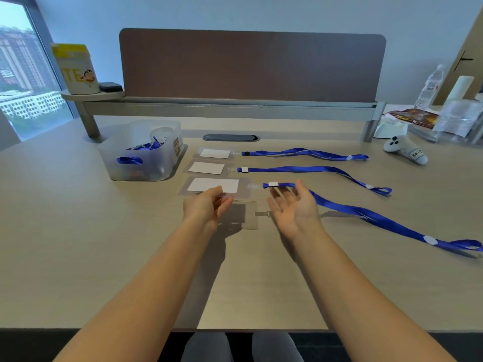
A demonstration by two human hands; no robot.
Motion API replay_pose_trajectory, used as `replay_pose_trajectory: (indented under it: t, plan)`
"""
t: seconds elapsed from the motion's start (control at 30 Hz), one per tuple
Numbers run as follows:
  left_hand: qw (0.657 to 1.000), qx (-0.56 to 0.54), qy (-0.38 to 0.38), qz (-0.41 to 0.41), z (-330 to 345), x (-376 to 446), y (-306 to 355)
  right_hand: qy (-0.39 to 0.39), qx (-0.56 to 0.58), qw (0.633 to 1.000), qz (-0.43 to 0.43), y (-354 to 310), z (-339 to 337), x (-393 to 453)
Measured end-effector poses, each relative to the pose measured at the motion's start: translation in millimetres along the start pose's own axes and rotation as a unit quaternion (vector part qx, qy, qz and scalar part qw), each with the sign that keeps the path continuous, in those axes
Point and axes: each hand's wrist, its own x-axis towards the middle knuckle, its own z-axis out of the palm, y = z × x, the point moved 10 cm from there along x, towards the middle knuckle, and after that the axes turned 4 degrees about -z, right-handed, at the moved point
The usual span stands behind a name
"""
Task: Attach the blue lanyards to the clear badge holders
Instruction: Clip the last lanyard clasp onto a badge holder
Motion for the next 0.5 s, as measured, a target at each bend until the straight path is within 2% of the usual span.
replay_pose_trajectory:
  t: [0.13,0.27,0.37,0.5]
  plan:
    - [0.994,0.096,0.056,0.017,-12,18,2,0.093,-0.036,0.995,-0.03,-33,-32,20]
    - [0.975,0.19,0.105,0.051,-13,36,9,0.159,-0.175,0.971,-0.027,-61,-65,39]
    - [0.984,0.142,0.102,0.026,-11,51,9,0.2,-0.201,0.959,-0.023,-79,-83,53]
    - [0.993,0.062,0.097,-0.002,-8,60,11,0.257,-0.155,0.952,-0.053,-103,-93,63]
